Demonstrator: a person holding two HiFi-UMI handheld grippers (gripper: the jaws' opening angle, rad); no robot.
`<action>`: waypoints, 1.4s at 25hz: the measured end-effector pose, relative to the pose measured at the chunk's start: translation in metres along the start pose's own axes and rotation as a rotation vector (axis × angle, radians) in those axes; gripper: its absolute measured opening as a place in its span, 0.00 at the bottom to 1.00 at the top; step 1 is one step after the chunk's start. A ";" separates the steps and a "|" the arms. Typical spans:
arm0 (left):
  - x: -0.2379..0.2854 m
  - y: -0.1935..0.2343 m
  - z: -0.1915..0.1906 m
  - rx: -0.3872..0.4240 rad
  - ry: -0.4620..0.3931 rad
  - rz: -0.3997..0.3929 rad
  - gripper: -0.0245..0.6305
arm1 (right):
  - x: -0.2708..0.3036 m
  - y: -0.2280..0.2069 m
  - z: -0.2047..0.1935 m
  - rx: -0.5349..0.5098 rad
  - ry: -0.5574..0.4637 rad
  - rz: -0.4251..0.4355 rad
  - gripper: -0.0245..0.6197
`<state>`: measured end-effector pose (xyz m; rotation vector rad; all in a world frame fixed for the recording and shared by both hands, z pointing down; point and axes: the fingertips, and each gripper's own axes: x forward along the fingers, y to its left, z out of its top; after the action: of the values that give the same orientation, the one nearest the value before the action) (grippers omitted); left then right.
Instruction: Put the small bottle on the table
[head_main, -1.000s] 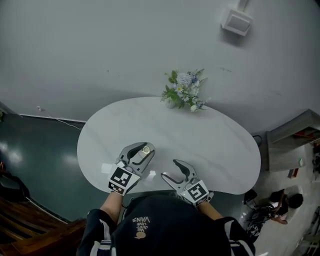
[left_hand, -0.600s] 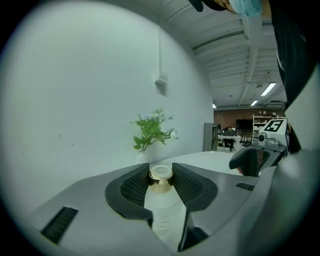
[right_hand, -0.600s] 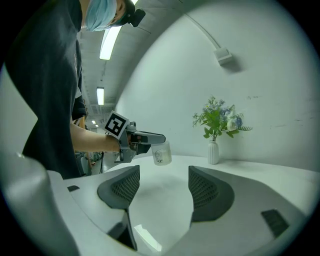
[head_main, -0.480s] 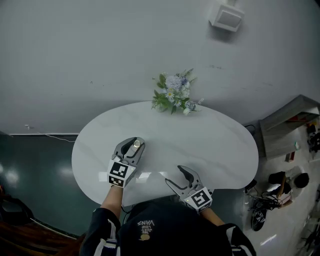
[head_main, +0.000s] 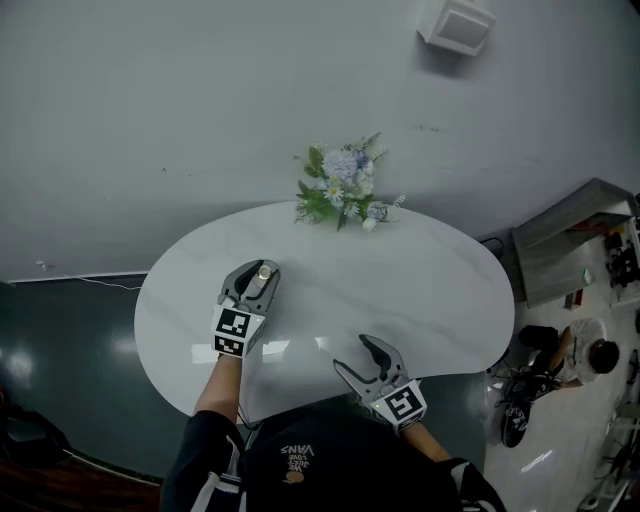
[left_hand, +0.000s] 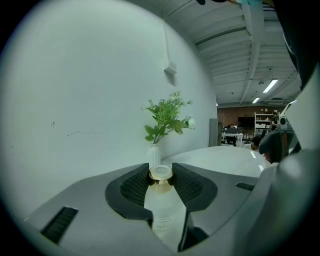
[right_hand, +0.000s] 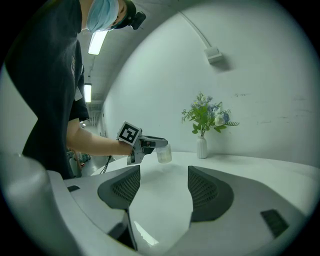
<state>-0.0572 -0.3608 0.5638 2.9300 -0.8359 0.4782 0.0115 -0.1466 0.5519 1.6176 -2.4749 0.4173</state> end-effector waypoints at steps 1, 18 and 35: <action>0.003 0.003 -0.002 -0.002 0.001 0.000 0.28 | 0.000 -0.001 -0.001 0.006 0.004 -0.008 0.46; 0.064 0.048 -0.013 -0.029 -0.021 0.034 0.28 | -0.003 -0.014 -0.020 0.036 0.074 -0.091 0.46; 0.102 0.074 -0.024 -0.057 -0.037 0.090 0.28 | 0.000 -0.019 -0.025 0.023 0.108 -0.115 0.46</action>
<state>-0.0204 -0.4718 0.6158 2.8669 -0.9730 0.3998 0.0284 -0.1458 0.5780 1.6889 -2.2943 0.5039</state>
